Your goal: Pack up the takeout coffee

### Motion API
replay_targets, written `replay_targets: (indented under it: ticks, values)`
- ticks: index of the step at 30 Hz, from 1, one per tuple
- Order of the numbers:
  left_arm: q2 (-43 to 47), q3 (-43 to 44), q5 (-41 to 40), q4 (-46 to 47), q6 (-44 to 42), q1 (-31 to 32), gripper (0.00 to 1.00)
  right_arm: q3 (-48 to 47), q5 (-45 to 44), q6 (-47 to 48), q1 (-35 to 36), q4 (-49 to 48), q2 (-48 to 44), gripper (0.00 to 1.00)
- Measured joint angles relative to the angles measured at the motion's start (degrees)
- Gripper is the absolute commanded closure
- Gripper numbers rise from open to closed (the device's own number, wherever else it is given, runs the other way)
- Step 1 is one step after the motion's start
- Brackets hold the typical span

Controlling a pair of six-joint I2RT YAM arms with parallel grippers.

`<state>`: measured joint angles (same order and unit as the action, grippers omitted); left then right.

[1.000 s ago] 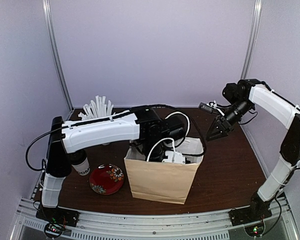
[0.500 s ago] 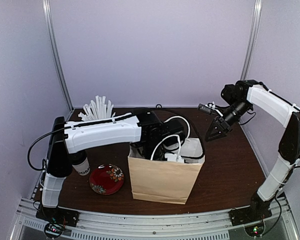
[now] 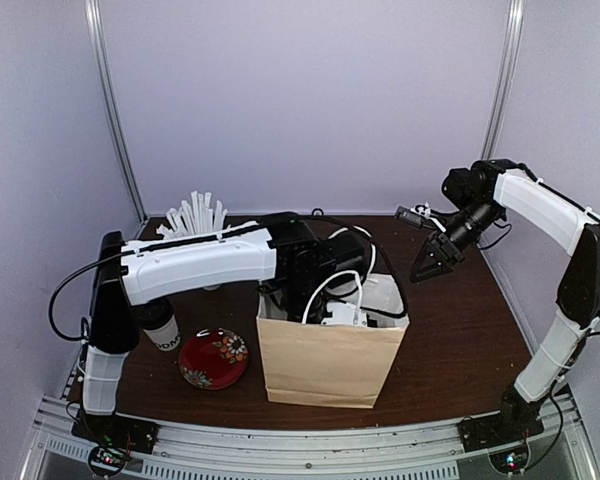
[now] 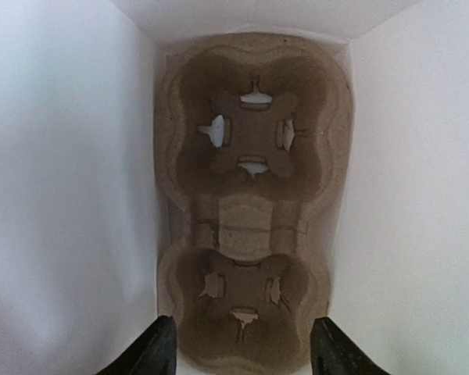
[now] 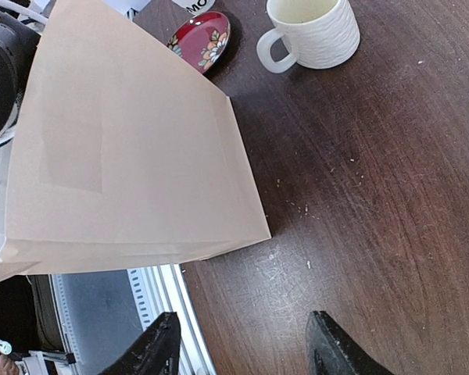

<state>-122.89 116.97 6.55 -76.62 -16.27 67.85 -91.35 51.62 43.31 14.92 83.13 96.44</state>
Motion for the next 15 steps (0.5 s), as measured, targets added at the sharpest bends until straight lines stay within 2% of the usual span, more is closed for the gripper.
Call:
replay_targets:
  ticks: [8, 15]
  values:
    - [2.4, 1.5, 0.9, -0.2, 0.2, 0.0, 0.32, 0.0, 0.7, -0.1, 0.0, 0.0, 0.0, 0.41]
    - [4.9, 5.2, 0.9, -0.2, 0.1, 0.0, 0.31, 0.0, 1.2, -0.2, 0.0, 0.0, 0.0, 0.41]
